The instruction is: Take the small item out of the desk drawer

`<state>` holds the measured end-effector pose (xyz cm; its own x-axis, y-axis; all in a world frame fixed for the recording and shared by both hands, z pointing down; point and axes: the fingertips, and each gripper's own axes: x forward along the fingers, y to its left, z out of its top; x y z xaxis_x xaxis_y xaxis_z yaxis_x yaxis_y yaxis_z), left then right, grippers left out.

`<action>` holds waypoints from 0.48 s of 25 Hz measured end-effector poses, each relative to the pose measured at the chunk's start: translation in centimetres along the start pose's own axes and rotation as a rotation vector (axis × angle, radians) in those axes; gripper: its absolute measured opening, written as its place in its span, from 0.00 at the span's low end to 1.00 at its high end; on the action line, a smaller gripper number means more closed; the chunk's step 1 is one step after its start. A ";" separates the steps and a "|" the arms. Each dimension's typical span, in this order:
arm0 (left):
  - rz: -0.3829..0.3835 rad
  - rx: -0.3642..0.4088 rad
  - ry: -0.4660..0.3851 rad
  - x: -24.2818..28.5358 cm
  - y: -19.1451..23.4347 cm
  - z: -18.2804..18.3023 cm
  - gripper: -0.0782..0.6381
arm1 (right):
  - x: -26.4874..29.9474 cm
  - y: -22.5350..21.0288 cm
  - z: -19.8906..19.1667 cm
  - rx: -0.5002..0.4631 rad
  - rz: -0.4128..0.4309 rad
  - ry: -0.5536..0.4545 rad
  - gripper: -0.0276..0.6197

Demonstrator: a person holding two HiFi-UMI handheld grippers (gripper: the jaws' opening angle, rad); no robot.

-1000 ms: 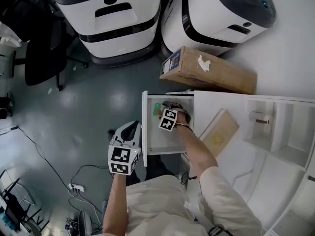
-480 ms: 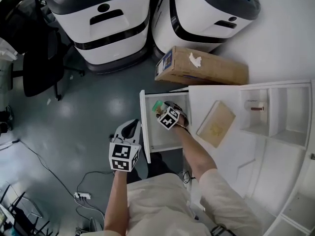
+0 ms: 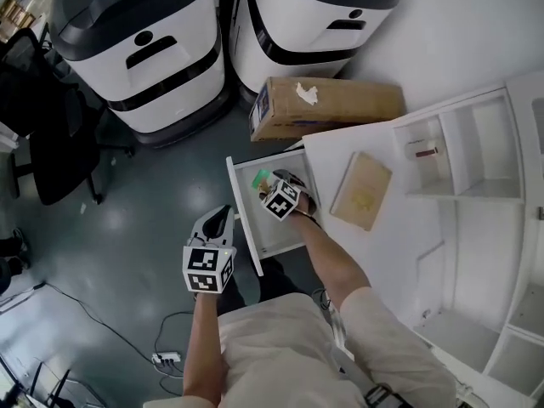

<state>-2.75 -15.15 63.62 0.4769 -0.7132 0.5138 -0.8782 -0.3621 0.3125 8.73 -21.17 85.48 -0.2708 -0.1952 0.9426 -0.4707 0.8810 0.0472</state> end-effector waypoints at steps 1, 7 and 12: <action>-0.006 0.005 0.002 0.0 -0.2 0.0 0.13 | -0.3 -0.1 -0.1 0.008 -0.009 -0.001 0.59; -0.032 0.028 0.004 -0.4 -1.2 0.4 0.13 | -2.4 0.0 -0.3 0.075 -0.037 -0.031 0.59; -0.033 0.036 0.004 -0.8 -1.9 0.5 0.13 | -5.0 0.2 0.5 0.139 -0.068 -0.090 0.59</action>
<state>-1.50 -14.20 62.25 0.5059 -0.6980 0.5069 -0.8626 -0.4072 0.3002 9.55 -20.28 80.58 -0.3060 -0.2954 0.9050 -0.6001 0.7979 0.0575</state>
